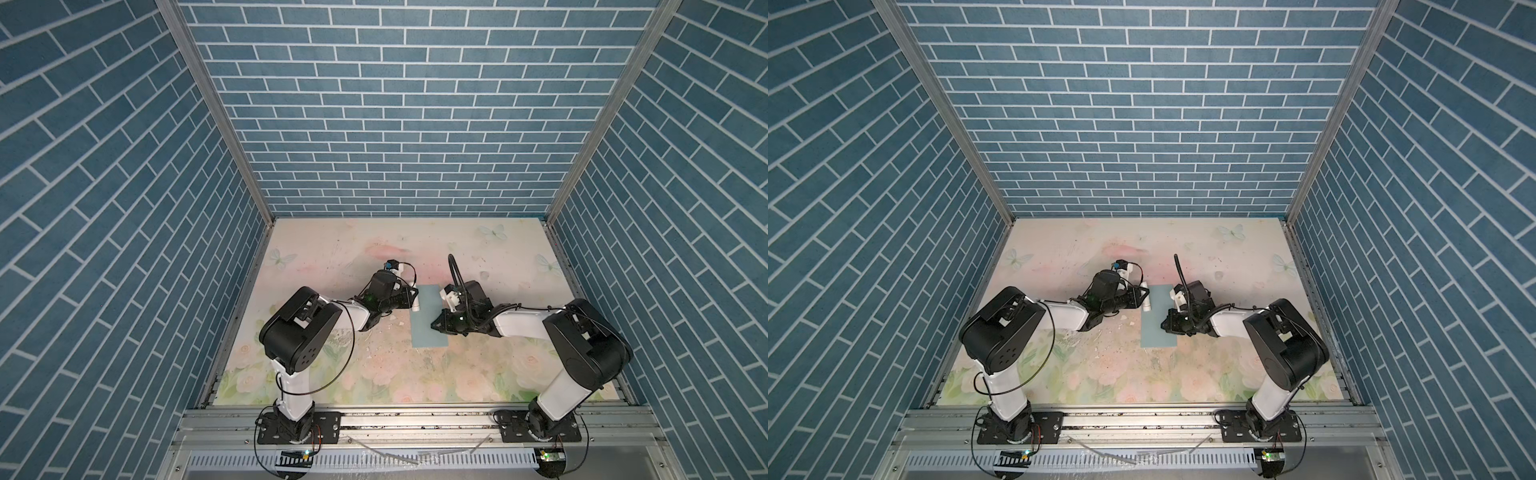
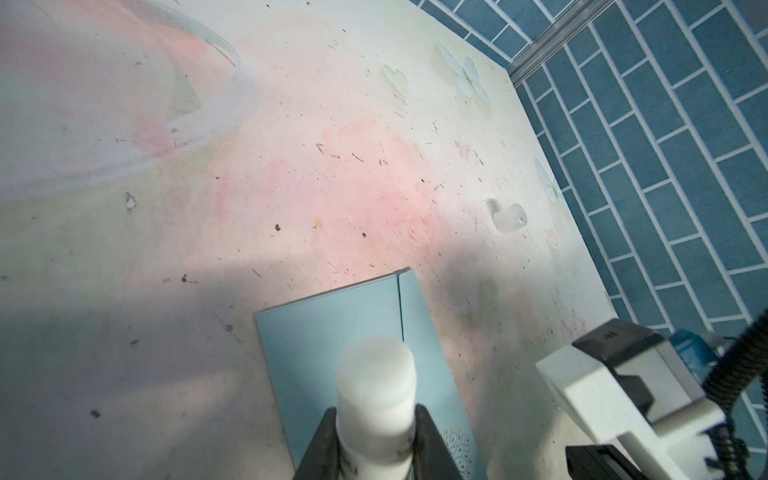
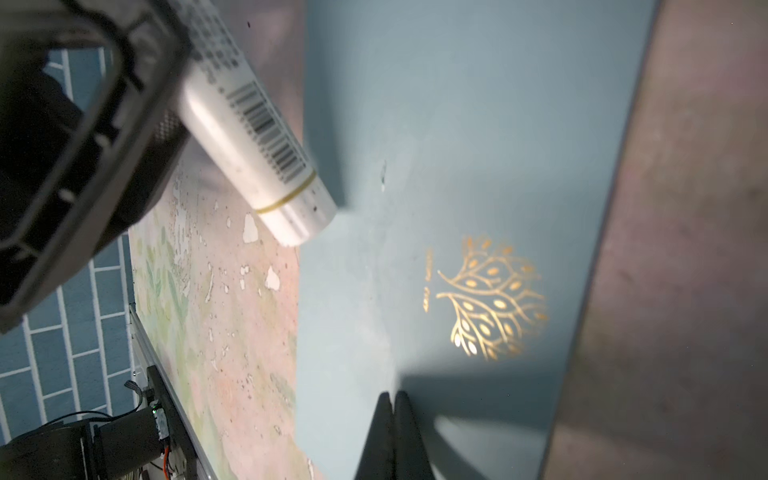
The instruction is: Place the letter into the envelope and seal it
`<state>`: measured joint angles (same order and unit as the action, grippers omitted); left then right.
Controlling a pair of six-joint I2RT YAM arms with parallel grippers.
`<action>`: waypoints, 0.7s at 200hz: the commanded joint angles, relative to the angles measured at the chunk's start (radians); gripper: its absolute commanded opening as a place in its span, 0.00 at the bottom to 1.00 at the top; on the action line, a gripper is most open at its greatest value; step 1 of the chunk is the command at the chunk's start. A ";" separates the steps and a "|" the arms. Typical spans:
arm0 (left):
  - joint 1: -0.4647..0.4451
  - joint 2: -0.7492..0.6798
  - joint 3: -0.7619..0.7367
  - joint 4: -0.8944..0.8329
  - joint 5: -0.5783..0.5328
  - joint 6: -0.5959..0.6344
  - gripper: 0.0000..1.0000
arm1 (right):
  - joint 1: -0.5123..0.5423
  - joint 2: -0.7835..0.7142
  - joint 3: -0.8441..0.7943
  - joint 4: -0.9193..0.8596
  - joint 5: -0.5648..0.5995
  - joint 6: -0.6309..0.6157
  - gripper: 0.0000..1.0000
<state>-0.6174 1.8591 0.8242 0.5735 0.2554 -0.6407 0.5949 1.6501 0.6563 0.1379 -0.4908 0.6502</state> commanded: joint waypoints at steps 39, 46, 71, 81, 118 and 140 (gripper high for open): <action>0.005 0.019 -0.011 -0.051 -0.009 0.009 0.00 | -0.009 -0.007 -0.027 -0.142 0.071 0.007 0.00; 0.005 0.016 -0.010 -0.050 -0.006 0.006 0.00 | -0.009 -0.009 -0.015 -0.134 0.065 0.006 0.00; 0.005 -0.018 0.003 -0.053 0.015 -0.003 0.00 | -0.009 -0.079 0.016 -0.082 0.047 0.004 0.03; 0.005 -0.042 0.009 -0.061 0.022 -0.005 0.00 | -0.009 -0.127 0.026 -0.060 0.046 -0.005 0.07; 0.005 -0.168 0.034 -0.082 0.065 -0.014 0.00 | -0.011 -0.303 0.054 -0.006 0.052 -0.052 0.26; 0.005 -0.248 0.051 -0.093 0.091 -0.019 0.00 | -0.015 -0.377 0.059 0.037 0.043 -0.061 0.37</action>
<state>-0.6174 1.7054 0.8326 0.4850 0.3038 -0.6567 0.5873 1.3441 0.6785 0.1139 -0.4538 0.6235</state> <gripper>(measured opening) 0.271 0.325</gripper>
